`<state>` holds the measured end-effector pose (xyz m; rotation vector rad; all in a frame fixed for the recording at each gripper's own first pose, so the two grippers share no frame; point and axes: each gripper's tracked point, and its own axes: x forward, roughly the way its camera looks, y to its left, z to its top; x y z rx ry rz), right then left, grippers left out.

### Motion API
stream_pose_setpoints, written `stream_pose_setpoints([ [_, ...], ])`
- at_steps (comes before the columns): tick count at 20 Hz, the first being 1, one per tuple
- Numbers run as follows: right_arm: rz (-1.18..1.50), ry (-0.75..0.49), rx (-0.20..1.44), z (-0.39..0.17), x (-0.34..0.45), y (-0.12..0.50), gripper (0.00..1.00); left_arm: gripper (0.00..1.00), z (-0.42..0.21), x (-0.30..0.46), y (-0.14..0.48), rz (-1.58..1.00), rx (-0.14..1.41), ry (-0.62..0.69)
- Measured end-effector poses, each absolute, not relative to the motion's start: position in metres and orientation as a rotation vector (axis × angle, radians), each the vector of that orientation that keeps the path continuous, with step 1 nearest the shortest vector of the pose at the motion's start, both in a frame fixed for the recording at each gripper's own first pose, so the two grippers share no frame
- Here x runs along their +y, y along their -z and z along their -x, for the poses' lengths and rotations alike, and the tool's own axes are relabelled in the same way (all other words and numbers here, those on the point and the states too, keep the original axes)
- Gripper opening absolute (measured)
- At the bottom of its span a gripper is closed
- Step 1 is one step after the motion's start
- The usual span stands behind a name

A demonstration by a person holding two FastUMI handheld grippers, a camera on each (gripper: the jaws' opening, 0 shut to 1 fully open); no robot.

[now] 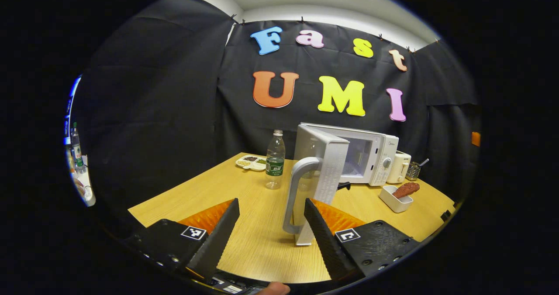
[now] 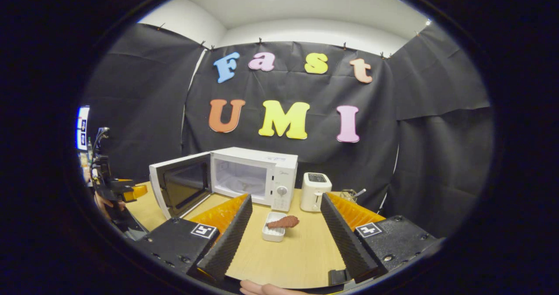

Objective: Open the microwave oven with the left hand, put the food in, and close the microwave oven.

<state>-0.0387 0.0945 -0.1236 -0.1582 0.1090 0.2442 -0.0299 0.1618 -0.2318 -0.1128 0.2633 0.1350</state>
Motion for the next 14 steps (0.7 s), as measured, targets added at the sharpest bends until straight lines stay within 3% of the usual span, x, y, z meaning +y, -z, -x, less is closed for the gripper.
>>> stream_pose_setpoints([
  [2, 0.167, -0.243, 0.113, 0.039, 0.098, 0.124, 0.90, 0.91, 0.034, 0.160, 0.221, 0.101, 0.246, -0.129],
  [3, 0.172, -0.244, 0.113, 0.039, 0.100, 0.125, 1.00, 0.91, 0.037, 0.158, 0.217, 0.103, 0.243, -0.125],
  [4, 0.179, -0.245, 0.109, 0.038, 0.101, 0.123, 0.94, 0.91, 0.039, 0.154, 0.212, 0.109, 0.240, -0.117],
  [5, 0.181, -0.241, 0.103, 0.038, 0.100, 0.121, 0.96, 0.76, 0.038, 0.149, 0.204, 0.111, 0.227, -0.104],
  [6, 0.179, -0.232, 0.098, 0.036, 0.099, 0.118, 1.00, 0.91, 0.039, 0.146, 0.194, 0.110, 0.210, -0.101],
  [14, 0.191, -0.216, 0.154, -0.013, 0.088, 0.131, 1.00, 0.94, 0.016, 0.114, 0.107, 0.095, 0.079, -0.103],
])
